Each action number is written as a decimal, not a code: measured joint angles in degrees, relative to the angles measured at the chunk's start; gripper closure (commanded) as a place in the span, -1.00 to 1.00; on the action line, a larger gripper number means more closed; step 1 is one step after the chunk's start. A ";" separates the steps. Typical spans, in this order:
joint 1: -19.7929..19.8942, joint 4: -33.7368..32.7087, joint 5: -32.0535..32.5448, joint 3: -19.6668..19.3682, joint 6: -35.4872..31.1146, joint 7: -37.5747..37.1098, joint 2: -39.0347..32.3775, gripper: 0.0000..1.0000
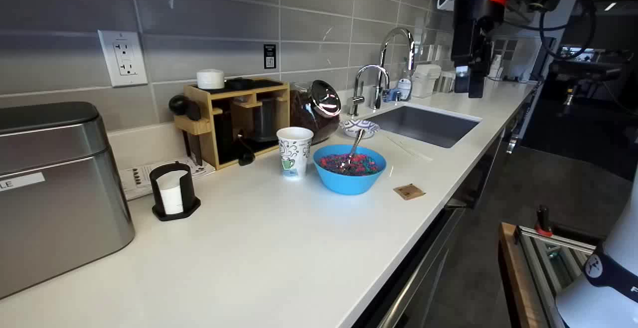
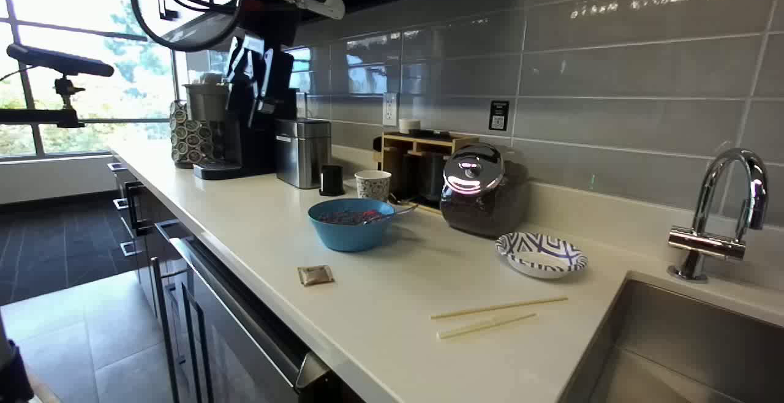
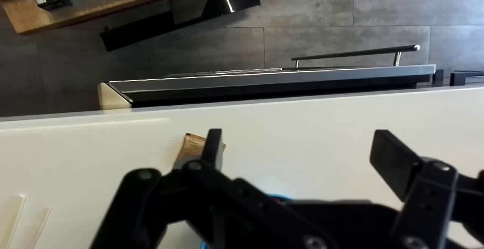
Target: Put the black object on the wooden rack
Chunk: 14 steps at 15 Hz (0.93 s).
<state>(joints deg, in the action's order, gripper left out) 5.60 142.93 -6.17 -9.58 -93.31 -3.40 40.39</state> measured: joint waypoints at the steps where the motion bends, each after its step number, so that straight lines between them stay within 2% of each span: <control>1: 0.00 0.00 0.00 0.00 0.00 0.00 0.00 -1.00; 10: 0.35 -0.01 0.00 0.48 -0.30 -0.59 -0.08 -1.00; 12: 0.56 0.01 -0.51 2.63 -3.08 -4.28 -0.87 -1.00; 14: 0.28 0.01 -2.83 6.87 -7.66 -10.22 -2.81 -1.00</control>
<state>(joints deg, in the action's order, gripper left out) 5.88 142.94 -8.99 -2.71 -100.97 -13.62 37.59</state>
